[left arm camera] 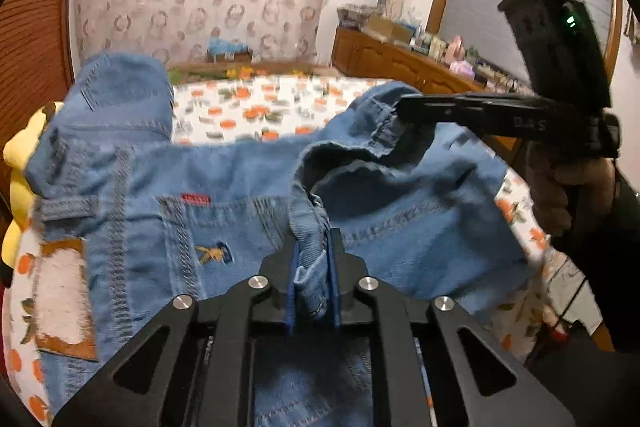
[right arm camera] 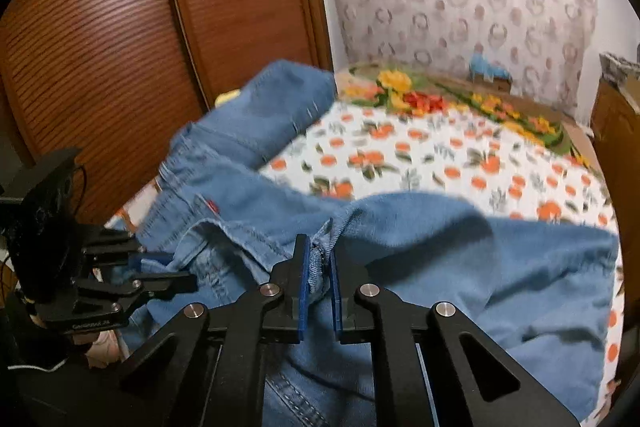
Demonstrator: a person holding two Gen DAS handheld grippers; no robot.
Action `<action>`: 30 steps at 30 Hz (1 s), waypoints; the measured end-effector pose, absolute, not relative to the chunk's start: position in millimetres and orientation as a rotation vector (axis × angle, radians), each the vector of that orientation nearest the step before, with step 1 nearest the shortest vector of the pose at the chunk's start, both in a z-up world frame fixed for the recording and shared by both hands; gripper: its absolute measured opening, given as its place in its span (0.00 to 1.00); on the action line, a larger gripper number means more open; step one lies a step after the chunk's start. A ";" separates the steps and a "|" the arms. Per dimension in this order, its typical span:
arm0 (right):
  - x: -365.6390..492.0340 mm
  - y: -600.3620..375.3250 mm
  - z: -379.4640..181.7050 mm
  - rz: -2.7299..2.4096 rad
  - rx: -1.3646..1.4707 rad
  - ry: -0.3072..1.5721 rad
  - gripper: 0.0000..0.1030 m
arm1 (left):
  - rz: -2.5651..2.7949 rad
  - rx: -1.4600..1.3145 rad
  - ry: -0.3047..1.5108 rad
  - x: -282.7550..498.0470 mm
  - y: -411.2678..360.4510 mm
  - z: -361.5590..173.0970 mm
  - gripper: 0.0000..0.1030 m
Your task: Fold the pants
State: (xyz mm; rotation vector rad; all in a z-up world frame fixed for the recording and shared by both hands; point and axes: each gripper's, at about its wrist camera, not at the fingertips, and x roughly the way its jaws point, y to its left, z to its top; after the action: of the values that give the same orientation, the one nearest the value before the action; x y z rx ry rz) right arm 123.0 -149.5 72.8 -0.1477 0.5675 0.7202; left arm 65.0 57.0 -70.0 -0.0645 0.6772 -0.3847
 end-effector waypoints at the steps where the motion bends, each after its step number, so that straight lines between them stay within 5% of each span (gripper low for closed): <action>1: 121.9 -150.1 77.4 0.726 -0.144 0.554 0.08 | -0.386 -0.073 0.658 60.8 59.6 -63.8 0.13; 14: 99.4 -109.2 130.9 0.850 -0.215 0.406 0.08 | -0.311 -0.117 0.534 14.6 109.2 -10.3 0.12; 30: 133.5 6.3 102.6 0.973 -0.323 0.488 0.08 | -0.165 -0.145 0.680 -5.7 157.8 -51.5 0.12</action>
State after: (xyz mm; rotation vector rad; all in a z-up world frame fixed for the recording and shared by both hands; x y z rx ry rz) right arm 133.5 6.3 102.6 -0.3230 0.4881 0.9733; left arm -5.7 157.8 -51.5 -0.1454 0.6803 -0.1648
